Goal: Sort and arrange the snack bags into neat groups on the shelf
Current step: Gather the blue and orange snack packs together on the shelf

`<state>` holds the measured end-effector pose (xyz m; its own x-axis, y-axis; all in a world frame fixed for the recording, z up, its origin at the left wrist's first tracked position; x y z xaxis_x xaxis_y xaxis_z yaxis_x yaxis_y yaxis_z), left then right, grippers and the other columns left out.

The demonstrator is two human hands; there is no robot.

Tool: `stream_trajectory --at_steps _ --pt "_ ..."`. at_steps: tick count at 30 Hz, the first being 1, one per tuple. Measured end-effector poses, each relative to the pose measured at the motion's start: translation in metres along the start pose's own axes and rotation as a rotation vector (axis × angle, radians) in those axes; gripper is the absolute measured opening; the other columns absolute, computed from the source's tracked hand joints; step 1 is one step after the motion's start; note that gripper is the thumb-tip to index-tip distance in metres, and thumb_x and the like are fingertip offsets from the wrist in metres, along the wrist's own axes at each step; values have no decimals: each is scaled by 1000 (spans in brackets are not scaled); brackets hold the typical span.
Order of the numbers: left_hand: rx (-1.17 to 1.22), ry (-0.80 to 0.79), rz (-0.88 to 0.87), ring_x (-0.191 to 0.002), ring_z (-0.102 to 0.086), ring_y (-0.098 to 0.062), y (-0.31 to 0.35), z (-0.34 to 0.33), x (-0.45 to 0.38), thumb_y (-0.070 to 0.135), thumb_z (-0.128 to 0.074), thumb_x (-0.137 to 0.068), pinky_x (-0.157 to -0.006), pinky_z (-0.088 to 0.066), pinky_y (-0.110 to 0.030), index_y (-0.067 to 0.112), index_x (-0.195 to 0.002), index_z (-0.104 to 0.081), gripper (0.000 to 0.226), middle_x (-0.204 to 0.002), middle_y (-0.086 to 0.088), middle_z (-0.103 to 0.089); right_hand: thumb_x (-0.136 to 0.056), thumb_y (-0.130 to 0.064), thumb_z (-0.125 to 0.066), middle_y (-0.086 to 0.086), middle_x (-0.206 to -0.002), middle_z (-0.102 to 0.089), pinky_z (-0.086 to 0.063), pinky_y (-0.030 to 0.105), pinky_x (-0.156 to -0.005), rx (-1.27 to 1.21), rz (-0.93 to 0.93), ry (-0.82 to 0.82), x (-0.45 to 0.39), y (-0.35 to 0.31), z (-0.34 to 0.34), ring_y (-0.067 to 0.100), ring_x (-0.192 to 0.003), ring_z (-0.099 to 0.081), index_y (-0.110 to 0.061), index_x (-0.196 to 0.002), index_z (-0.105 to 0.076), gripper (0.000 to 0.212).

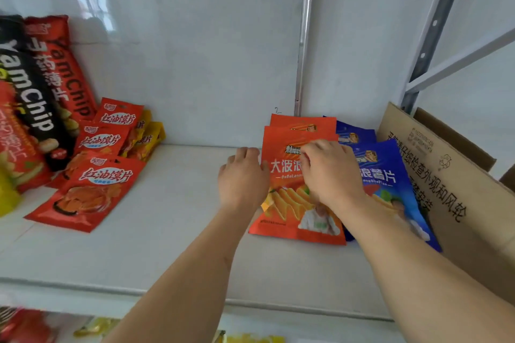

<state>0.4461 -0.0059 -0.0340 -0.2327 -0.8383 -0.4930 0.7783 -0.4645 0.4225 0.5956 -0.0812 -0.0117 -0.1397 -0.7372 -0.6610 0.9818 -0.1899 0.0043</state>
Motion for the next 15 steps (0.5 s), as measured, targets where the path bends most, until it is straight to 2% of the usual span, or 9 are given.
stream_trajectory --at_steps 3,6,10,15 --pt "-195 132 -174 -86 -69 -33 -31 13 17 22 -69 -87 -72 -52 -40 11 -95 -75 15 -94 -7 -72 -91 -24 -61 3 -98 -69 -44 42 -84 7 90 -11 2 -31 -11 29 -91 -63 -15 -98 -72 15" --pt "-302 168 -264 -68 -68 -29 -62 33 30 18 -81 -75 -60 -52 -35 13 -78 -73 9 -78 -3 -70 -85 -19 -67 2 -89 -68 -44 40 -78 -9 147 -5 9 -69 -16 29 -85 -62 -16 -89 -71 7" --pt "-390 198 -342 -62 -64 -29 -104 70 49 15 -77 -78 -57 -47 -33 14 -68 -65 16 -70 -3 -65 -85 -22 -65 3 -87 -67 -45 39 -74 -63 251 -8 17 -124 -13 30 -81 -63 -17 -88 -70 8" --pt "-523 173 -375 -71 -65 -25 -177 128 83 21 -72 -83 -61 -48 -35 17 -74 -69 10 -76 0 -67 -88 -20 -61 4 -91 -68 -46 40 -77 -132 324 -46 31 -211 2 30 -84 -63 -16 -91 -70 10"
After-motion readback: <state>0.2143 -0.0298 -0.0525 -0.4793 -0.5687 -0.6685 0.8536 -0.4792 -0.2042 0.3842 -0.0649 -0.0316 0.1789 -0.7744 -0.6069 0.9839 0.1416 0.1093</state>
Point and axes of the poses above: each hand's wrist, its own x-axis away from the middle knuckle, its own z-axis out of the back of the hand, y = z × x, the point moved 2 cm from there along -x, towards the middle knuckle
